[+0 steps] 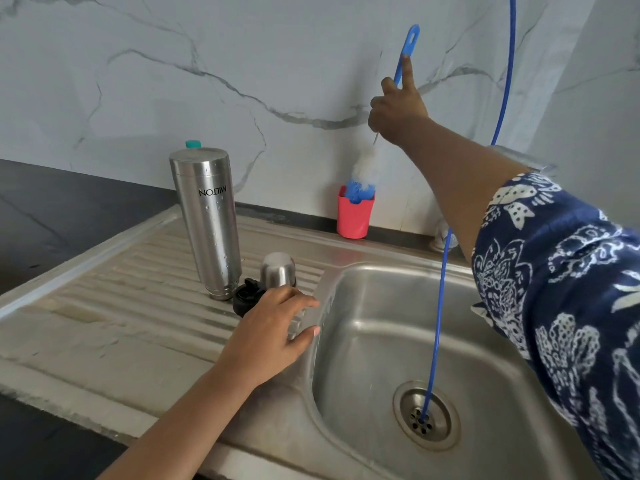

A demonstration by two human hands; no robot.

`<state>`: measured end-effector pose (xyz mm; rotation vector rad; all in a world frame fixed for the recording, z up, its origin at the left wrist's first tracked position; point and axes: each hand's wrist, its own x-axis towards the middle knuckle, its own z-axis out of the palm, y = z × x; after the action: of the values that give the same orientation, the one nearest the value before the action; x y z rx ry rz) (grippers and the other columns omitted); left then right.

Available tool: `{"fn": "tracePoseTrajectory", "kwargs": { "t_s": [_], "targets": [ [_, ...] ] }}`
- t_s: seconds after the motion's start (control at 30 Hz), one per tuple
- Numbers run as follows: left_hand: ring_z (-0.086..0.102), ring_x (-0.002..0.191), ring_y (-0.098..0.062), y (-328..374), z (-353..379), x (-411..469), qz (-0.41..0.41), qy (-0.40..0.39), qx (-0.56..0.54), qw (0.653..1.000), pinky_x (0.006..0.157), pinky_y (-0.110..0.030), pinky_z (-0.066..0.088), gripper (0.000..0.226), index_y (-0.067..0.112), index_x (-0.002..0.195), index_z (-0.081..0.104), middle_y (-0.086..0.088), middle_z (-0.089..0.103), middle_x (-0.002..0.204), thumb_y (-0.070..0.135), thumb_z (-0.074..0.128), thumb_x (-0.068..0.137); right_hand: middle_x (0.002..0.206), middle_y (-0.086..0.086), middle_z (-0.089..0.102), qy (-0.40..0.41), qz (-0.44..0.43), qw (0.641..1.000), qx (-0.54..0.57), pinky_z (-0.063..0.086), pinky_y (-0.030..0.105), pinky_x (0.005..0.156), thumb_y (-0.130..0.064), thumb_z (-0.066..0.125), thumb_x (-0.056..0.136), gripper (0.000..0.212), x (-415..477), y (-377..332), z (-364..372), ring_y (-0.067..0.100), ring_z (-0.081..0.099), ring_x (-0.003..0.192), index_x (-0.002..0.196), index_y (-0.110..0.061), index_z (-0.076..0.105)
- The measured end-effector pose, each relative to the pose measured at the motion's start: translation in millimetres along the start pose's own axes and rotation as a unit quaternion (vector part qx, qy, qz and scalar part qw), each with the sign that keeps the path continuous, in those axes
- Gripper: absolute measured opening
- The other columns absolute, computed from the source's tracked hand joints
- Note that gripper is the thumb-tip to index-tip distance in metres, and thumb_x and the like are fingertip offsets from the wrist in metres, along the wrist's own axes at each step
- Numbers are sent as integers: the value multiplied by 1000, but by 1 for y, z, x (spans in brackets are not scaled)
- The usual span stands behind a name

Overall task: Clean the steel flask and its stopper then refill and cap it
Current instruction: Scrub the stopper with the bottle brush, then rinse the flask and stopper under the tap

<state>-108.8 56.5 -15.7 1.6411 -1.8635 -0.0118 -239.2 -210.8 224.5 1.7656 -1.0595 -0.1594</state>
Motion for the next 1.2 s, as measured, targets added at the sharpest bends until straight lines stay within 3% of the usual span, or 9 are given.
{"fn": "tracePoseTrajectory", "kwargs": {
  "t_s": [0.1, 0.3, 0.53, 0.6, 0.7, 0.77, 0.93, 1.1, 1.2],
  "targets": [
    [47, 108, -3, 0, 1, 1, -3, -4, -8, 1000, 85, -17, 39, 58, 30, 121, 60, 15, 53, 111, 62, 39, 78, 83, -1, 50, -11, -4, 999, 31, 6, 72, 107, -7, 54, 91, 9, 2, -7, 6, 32, 41, 117, 89, -11, 62],
    [48, 108, -1, -2, 3, 1, -3, -4, -14, 1000, 86, -18, 42, 59, 32, 121, 60, 16, 53, 113, 64, 38, 77, 111, 5, 60, 1, -24, 998, 62, 12, 69, 109, -10, 47, 96, 27, 13, -3, 15, 28, 42, 119, 115, -16, 65],
    [49, 106, 3, 1, 2, 1, -12, -17, -25, 999, 88, -19, 45, 61, 33, 121, 59, 19, 53, 115, 66, 36, 75, 122, 7, 52, 34, -31, 998, 48, 34, 61, 100, -12, 53, 95, 32, 9, 3, 25, 28, 39, 120, 124, -24, 59],
    [49, 105, 4, 2, 2, 1, -14, -22, -26, 999, 87, -19, 45, 57, 34, 121, 59, 19, 53, 113, 65, 42, 76, 123, 6, 52, 52, -28, 996, 61, 39, 55, 94, -13, 52, 95, 33, 6, 5, 26, 27, 39, 119, 126, -23, 57],
    [51, 103, 1, 3, 2, 0, -12, -18, -28, 999, 86, -20, 45, 37, 33, 120, 60, 17, 54, 111, 45, 64, 85, 125, 5, 52, 79, -30, 992, 89, 41, 48, 89, -13, 54, 94, 34, -1, 8, 24, 27, 40, 120, 128, -21, 55],
    [52, 101, 0, 3, 1, 0, -13, -16, -28, 999, 85, -21, 46, 35, 33, 120, 60, 16, 54, 110, 39, 66, 86, 127, 4, 53, 88, -36, 988, 124, 42, 47, 86, -12, 58, 92, 40, -4, 9, 21, 28, 40, 121, 131, -20, 52],
    [50, 101, 3, 3, 0, 0, -18, -18, -27, 999, 86, -17, 43, 34, 34, 120, 60, 17, 53, 109, 40, 65, 87, 132, 2, 53, 85, -8, 956, 280, 42, 46, 83, -5, 64, 86, 54, -9, 14, 6, 28, 38, 124, 136, -20, 49],
    [51, 100, 4, 2, 0, 1, -20, -13, -32, 999, 82, -9, 40, 32, 35, 118, 60, 18, 52, 107, 39, 65, 87, 125, -1, 60, 105, 42, 921, 372, 43, 42, 81, -11, 58, 89, 42, -13, 13, -15, 24, 42, 119, 130, -23, 55],
    [49, 97, 5, 2, 0, 1, -19, -10, -31, 999, 77, -2, 35, 33, 34, 119, 60, 19, 50, 105, 39, 65, 87, 119, 0, 64, 162, 78, 905, 386, 44, 40, 80, -17, 55, 92, 36, -22, 0, -31, 25, 44, 115, 128, -21, 58]
  ]
}}
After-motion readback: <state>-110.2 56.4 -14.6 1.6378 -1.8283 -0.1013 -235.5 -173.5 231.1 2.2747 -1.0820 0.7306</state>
